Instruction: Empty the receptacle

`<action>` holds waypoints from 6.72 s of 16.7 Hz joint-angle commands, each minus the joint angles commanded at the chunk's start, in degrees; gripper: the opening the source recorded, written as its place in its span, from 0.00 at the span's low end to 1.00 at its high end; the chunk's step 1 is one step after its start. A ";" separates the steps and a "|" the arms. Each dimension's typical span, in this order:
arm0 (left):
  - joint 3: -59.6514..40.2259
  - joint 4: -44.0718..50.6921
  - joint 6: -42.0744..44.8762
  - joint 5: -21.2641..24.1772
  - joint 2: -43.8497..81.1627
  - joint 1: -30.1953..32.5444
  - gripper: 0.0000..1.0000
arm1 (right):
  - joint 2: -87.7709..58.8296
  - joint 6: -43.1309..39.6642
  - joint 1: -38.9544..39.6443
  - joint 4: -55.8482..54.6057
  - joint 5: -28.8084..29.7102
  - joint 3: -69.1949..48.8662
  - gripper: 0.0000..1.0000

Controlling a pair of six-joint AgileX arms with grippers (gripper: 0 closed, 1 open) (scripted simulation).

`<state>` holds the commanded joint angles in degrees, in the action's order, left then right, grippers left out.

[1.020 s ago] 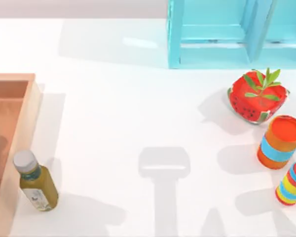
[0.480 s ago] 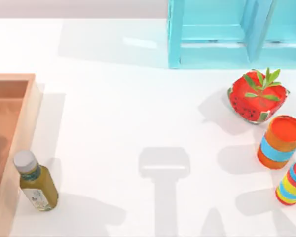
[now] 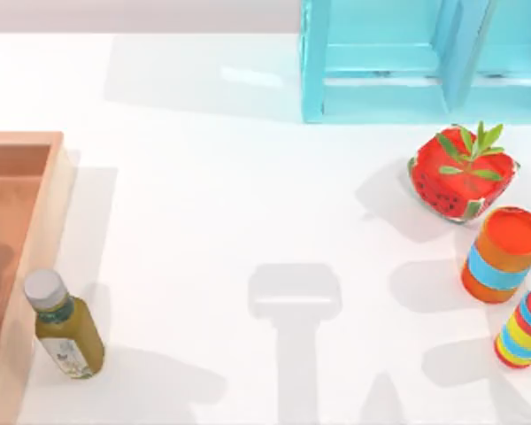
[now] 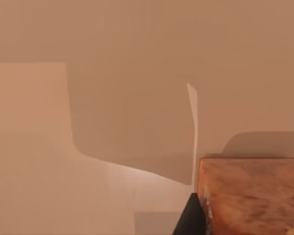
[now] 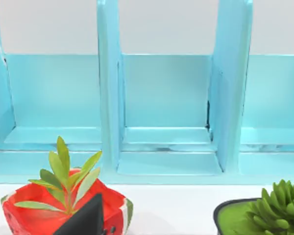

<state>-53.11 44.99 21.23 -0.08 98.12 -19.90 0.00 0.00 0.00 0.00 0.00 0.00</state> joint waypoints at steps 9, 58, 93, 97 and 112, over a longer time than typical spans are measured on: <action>-8.98 6.26 -2.81 -2.71 -5.47 -0.74 0.00 | 0.00 0.00 0.00 0.00 0.00 0.00 1.00; -93.81 40.79 -43.22 0.58 52.88 43.70 0.00 | 0.00 0.00 0.00 0.00 0.00 0.00 1.00; -80.67 29.18 -43.16 0.56 51.36 43.62 1.00 | 0.00 0.00 0.00 0.00 0.00 0.00 1.00; -80.68 29.19 -43.16 0.56 51.37 43.55 1.00 | 0.00 0.00 0.00 0.00 0.00 0.00 1.00; -112.84 53.89 -43.19 0.63 58.64 43.64 1.00 | 0.00 0.00 0.00 0.00 0.00 0.00 1.00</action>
<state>-165.95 98.88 -21.96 0.56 156.76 23.74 0.00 0.00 0.00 0.00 0.00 0.00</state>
